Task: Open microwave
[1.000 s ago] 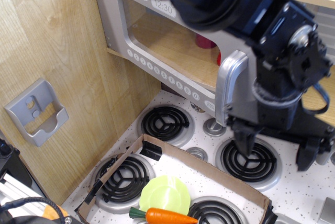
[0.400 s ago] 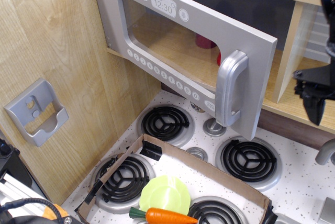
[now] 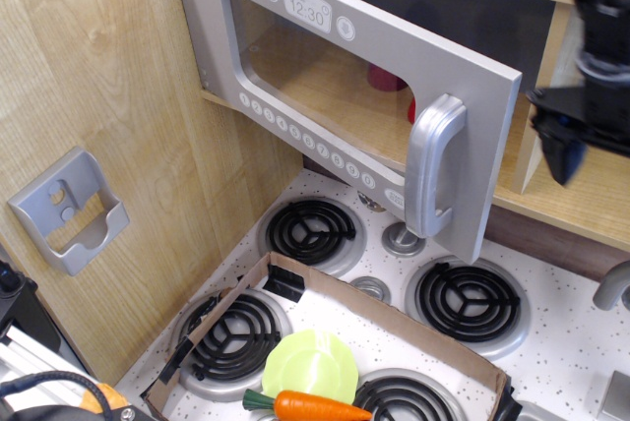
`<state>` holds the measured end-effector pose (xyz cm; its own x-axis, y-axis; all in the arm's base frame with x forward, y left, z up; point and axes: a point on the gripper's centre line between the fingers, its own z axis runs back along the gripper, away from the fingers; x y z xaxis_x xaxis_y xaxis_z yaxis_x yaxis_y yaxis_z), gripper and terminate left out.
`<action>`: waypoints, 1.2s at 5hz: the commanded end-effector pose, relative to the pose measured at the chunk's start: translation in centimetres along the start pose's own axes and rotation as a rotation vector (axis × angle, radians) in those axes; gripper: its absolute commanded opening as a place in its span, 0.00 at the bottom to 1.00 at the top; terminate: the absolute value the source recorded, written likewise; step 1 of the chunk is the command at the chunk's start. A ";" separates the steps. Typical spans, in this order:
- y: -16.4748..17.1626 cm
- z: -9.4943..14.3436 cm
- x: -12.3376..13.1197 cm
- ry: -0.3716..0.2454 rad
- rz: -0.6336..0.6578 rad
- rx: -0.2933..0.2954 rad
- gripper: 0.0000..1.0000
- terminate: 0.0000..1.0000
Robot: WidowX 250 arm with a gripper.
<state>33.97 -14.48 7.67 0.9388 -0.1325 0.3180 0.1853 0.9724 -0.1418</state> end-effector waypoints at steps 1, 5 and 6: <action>4.3 2.1 -0.1 -0.015 -0.022 0.092 1.00 0.00; 13.1 1.6 -13.5 0.034 0.220 0.238 1.00 0.00; 14.9 1.6 -16.1 0.034 0.213 0.276 1.00 1.00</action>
